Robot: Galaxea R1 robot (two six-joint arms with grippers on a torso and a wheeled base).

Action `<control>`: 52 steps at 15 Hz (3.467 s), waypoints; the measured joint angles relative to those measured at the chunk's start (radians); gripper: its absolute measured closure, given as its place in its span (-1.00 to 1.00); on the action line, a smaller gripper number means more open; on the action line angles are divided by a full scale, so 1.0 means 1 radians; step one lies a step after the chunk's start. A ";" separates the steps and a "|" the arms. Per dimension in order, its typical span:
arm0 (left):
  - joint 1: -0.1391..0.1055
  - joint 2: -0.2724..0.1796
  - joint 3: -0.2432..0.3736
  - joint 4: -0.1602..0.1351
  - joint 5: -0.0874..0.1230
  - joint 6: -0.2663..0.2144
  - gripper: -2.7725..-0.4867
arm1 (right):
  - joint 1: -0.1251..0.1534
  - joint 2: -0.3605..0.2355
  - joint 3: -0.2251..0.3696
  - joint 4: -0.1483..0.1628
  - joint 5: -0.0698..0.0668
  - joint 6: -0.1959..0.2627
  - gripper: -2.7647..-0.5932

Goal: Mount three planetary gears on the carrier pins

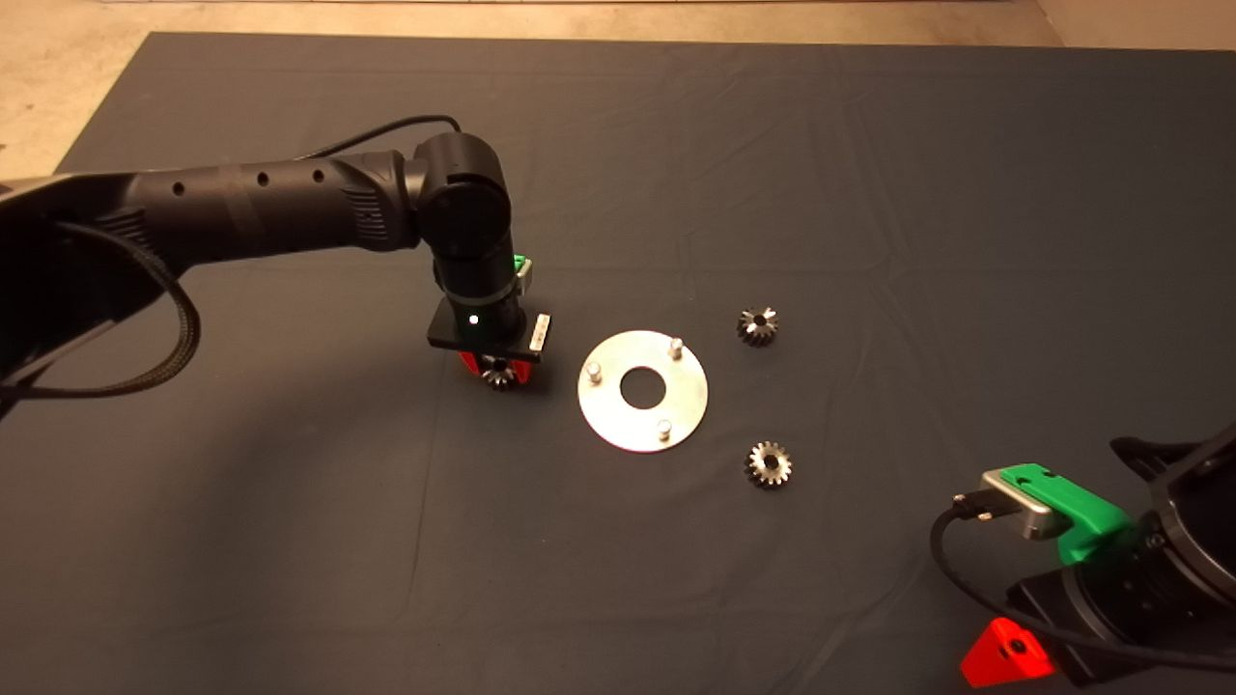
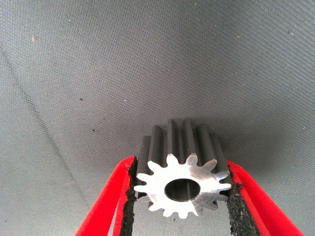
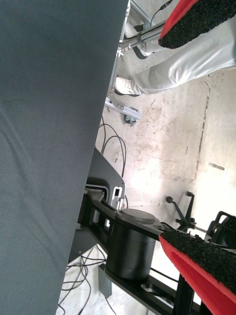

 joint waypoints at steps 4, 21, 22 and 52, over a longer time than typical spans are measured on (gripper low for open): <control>0.000 0.000 0.000 0.000 0.000 0.000 0.52 | 0.000 0.000 0.000 0.000 0.000 0.000 -0.99; -0.005 0.000 0.014 -0.009 0.000 -0.004 0.65 | 0.000 0.011 0.000 0.000 0.000 0.000 -0.99; -0.012 0.000 0.024 -0.014 0.000 -0.008 0.65 | 0.000 0.018 0.000 0.000 0.000 0.000 -0.99; -0.100 0.222 0.043 -0.071 0.003 -0.106 0.65 | 0.000 0.031 0.000 0.000 0.000 0.000 -0.99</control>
